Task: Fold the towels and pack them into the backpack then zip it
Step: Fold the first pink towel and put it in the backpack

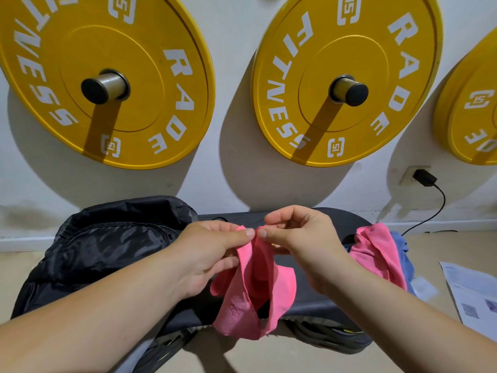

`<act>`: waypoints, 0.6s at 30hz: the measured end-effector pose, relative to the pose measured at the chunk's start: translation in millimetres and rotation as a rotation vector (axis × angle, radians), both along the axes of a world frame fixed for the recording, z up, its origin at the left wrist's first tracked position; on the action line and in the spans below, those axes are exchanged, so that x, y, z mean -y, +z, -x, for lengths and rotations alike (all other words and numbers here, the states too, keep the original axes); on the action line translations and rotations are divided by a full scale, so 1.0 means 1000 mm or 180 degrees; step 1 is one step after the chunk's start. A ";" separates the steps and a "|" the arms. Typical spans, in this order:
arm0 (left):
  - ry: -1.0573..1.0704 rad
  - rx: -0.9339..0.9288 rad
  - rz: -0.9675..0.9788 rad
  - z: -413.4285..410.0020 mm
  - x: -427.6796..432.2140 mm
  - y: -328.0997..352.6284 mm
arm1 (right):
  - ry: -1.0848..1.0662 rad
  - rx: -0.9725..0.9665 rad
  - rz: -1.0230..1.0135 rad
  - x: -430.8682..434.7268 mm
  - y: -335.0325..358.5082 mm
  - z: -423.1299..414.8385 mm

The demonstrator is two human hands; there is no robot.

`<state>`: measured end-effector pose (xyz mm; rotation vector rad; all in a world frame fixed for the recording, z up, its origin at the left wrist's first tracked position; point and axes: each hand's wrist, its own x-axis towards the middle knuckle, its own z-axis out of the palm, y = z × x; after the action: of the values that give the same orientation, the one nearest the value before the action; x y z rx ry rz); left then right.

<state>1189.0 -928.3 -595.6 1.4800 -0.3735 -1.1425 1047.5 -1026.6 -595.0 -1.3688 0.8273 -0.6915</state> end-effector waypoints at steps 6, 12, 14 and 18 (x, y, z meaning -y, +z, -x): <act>-0.0229 -0.0005 -0.0027 0.008 0.001 -0.001 | 0.0070 -0.0098 0.0155 -0.004 0.001 -0.001; -0.0035 0.0328 -0.0092 0.011 0.000 0.002 | -0.0022 -0.0314 0.0555 -0.006 0.001 -0.005; 0.0001 0.0426 -0.0054 0.013 0.001 0.002 | -0.0049 -0.0329 0.0551 -0.005 0.001 -0.005; -0.0042 0.0488 -0.0035 0.013 0.001 0.000 | 0.0019 -0.0319 0.0487 -0.004 -0.002 -0.005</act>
<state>1175.8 -929.3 -595.1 1.5817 -0.4836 -1.0458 1053.0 -1023.0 -596.9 -1.5533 0.8632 -0.6974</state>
